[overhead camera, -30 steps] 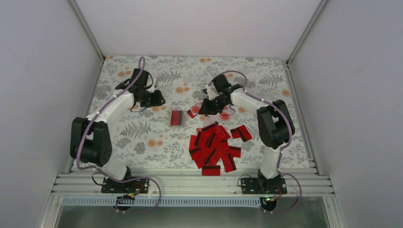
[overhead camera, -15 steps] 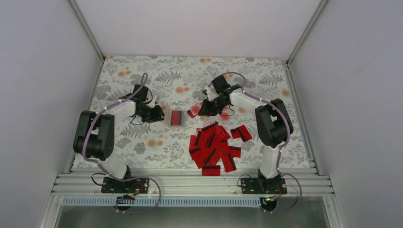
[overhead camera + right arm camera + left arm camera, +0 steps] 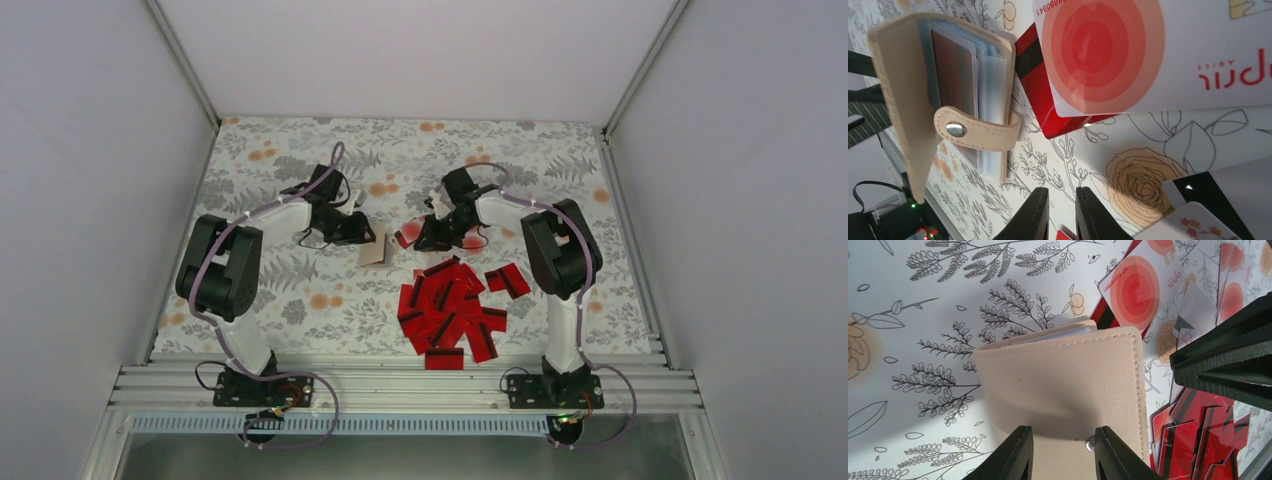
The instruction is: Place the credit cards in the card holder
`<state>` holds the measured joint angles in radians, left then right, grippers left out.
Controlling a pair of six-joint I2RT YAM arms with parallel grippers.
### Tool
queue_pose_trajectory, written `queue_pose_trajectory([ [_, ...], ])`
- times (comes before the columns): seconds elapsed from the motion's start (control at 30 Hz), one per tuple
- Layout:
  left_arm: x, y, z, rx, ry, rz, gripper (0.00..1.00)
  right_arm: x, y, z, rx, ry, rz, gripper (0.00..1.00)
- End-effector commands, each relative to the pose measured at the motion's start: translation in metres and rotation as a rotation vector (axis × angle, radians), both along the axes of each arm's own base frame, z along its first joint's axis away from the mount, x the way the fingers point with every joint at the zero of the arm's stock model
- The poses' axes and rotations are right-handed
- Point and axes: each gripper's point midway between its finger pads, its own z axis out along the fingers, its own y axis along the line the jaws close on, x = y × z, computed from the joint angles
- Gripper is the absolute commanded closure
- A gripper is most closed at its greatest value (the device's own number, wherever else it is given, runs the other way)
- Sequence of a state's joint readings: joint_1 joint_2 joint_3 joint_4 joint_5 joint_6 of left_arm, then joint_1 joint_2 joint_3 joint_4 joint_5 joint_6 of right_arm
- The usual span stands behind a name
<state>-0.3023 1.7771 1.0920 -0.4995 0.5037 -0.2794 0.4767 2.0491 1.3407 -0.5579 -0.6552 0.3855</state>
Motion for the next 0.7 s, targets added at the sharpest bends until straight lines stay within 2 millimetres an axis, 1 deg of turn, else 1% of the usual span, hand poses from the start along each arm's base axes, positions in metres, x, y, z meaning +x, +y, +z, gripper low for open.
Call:
queue_pose_trajectory([
  [0.0,0.000,0.002,-0.010,0.064,0.013,-0.007,0.68,0.010,0.009,0.004,0.054,-0.006,-0.007,0.85],
  [0.37,-0.005,-0.002,-0.027,0.130,0.030,-0.046,0.68,0.013,0.013,0.006,0.076,-0.005,-0.003,0.84],
  [0.47,-0.004,-0.004,-0.029,0.135,0.033,-0.052,0.68,0.014,0.016,0.008,0.096,0.000,-0.003,0.84],
  [0.67,-0.006,-0.006,-0.039,0.177,0.054,-0.061,0.68,0.023,0.026,0.012,0.141,0.008,-0.012,0.82],
])
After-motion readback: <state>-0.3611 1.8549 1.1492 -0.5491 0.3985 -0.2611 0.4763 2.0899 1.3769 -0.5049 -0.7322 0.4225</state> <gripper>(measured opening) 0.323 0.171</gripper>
